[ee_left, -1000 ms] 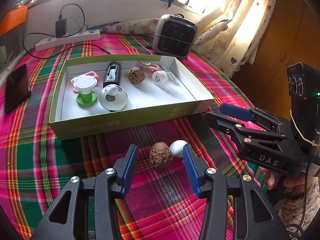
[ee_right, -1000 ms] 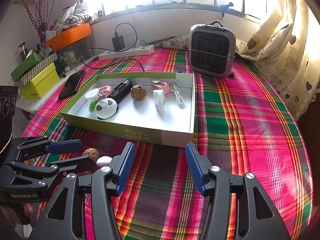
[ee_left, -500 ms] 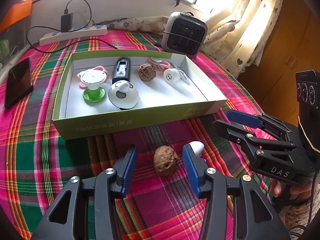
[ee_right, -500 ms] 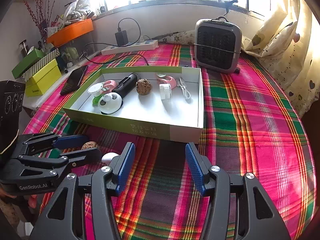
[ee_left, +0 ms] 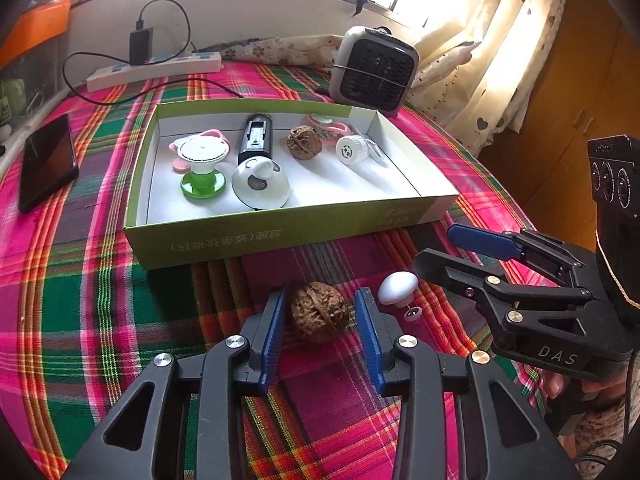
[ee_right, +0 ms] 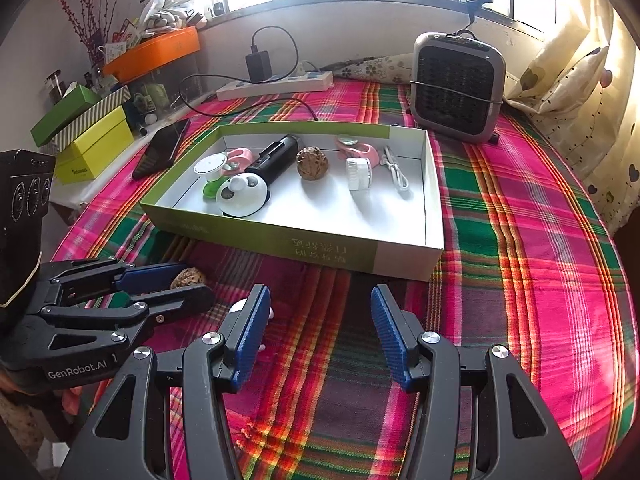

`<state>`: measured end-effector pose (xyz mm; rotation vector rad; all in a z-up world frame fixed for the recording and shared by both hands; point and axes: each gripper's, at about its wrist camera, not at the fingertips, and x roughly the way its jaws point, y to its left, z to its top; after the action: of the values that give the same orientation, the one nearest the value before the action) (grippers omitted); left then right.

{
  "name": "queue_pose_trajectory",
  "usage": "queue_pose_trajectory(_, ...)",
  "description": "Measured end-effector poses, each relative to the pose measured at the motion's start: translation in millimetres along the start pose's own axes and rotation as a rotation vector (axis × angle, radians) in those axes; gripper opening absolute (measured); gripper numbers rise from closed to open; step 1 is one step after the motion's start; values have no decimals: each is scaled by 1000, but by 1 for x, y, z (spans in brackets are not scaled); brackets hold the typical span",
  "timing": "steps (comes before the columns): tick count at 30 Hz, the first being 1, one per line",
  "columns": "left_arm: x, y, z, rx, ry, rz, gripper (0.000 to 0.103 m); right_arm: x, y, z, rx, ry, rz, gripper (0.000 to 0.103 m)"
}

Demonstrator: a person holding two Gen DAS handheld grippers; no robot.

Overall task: Organize objects
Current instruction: 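Close the left tool on the walnut while the right tool closes on the white mushroom-shaped knob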

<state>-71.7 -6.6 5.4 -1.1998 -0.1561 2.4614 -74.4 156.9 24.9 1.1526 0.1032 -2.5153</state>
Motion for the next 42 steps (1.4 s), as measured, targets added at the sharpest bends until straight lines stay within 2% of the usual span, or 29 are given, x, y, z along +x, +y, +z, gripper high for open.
queue_pose_trajectory(2, 0, 0, 0, 2, -4, 5, 33, 0, 2, 0, -1, 2, 0, 54)
queue_pose_trajectory(5, -1, 0, -1, 3, -4, 20, 28, -1, 5, -1, -1, -1, 7, 54)
queue_pose_trajectory(15, -10, 18, -5, -42, -21, 54, 28, 1, 21, -1, -27, 7, 39, 54)
queue_pose_trajectory(25, -13, 25, -7, -58, -24, 51, 28, 13, 28, -4, -31, 33, 55, 54)
queue_pose_trajectory(42, -12, 25, -6, -58, -26, 51, 28, 21, 33, -9, -60, 50, 34, 54)
